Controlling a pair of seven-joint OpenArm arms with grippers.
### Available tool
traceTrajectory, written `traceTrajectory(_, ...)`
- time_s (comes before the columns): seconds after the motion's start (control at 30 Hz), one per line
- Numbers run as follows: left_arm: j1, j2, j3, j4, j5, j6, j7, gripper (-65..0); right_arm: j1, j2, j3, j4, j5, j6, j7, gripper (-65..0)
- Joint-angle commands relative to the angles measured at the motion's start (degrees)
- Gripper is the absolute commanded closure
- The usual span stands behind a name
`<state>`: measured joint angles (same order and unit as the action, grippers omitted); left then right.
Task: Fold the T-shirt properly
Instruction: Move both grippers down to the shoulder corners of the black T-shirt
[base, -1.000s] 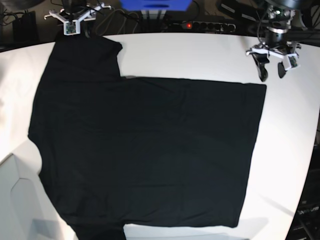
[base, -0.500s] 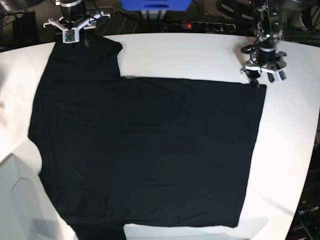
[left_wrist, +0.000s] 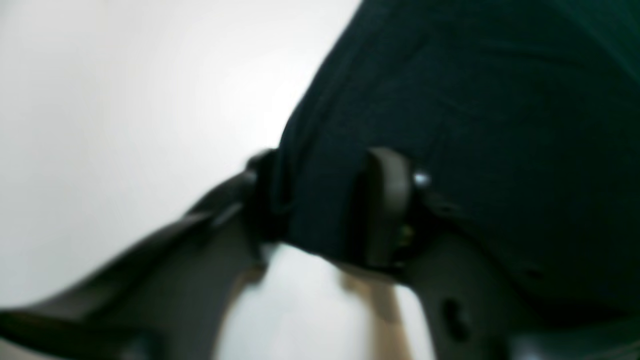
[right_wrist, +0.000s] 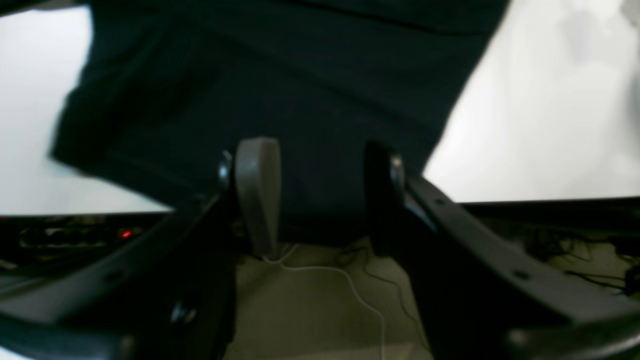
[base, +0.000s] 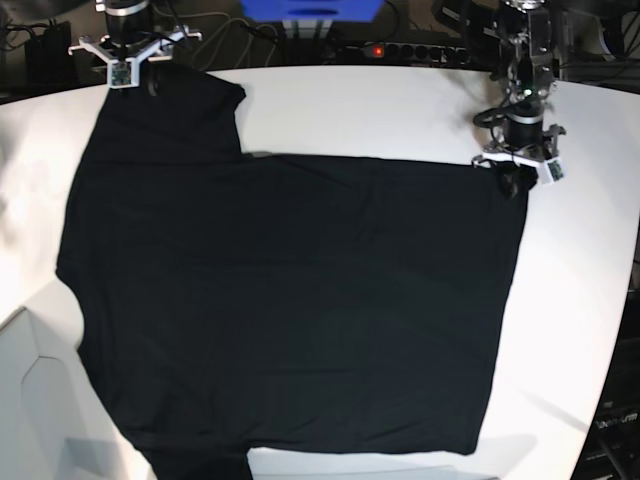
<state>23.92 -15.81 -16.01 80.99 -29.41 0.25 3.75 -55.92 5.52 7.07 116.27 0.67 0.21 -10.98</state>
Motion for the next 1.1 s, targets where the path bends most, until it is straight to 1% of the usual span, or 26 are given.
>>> traceTrajectory(0.0,0.3,-0.1,0.1,0.2,-0.4,-0.2,2.4,-18.2,-0.8,0.1,0.8,0.9,-0.2,0.1,1.2,-28.4)
traceTrajectory(0.13,0.3,-0.1,0.0,0.2,-0.4,-0.2,2.4,0.0,-0.7,0.2,3.0,0.8,-0.2,0.1,1.3,-28.9)
traceTrajectory(0.33,1.2,-0.1,-0.2,1.5,-0.4,-0.2,2.4,0.0,2.5,0.0,5.7,-0.4,0.0,0.2,1.2,-37.3)
traceTrajectory(0.4,1.9,-0.1,-0.3,1.5,-0.4,-0.2,2.4,0.0,3.5,0.1,5.7,-0.4,0.0,0.2,1.2,-38.5)
traceTrajectory(0.5,2.1,-0.1,-0.3,1.5,-0.4,-0.2,2.4,0.0,5.5,0.2,5.8,-0.6,0.0,0.2,1.0,-38.5)
traceTrajectory(0.63,2.2,-0.1,-0.3,1.5,-0.4,-0.2,2.4,0.0,10.3,0.2,6.9,-2.6,0.0,0.3,-4.7,-39.0)
traceTrajectory(0.7,2.8,-0.1,-0.3,1.5,-0.4,-0.2,2.3,0.0,12.6,0.2,7.5,-3.2,0.0,2.1,-7.4,-39.0)
traceTrajectory(0.77,2.9,-0.2,-0.3,1.5,-0.4,-0.2,2.3,0.0,14.4,-0.3,9.7,-3.3,0.0,5.5,-9.4,-39.0)
traceTrajectory(0.9,2.9,-0.2,-0.3,1.5,-0.4,-0.2,2.3,0.0,19.0,-3.2,15.1,-3.6,-0.2,11.2,-13.8,-39.0)
traceTrajectory(0.97,2.9,-0.2,-0.3,1.5,-0.4,-0.2,2.3,0.0,20.7,-3.9,17.2,-3.7,-0.2,14.3,-16.3,-39.0)
traceTrajectory(1.03,2.9,-0.2,-0.3,1.5,-0.4,-0.2,2.3,0.0,22.2,-4.1,19.3,-3.7,-0.2,16.5,-18.8,-39.0)
traceTrajectory(1.07,2.9,-0.2,-0.3,1.5,-0.4,-0.2,2.3,0.0,22.8,-4.2,19.9,-4.0,-0.2,16.9,-20.0,-39.0)
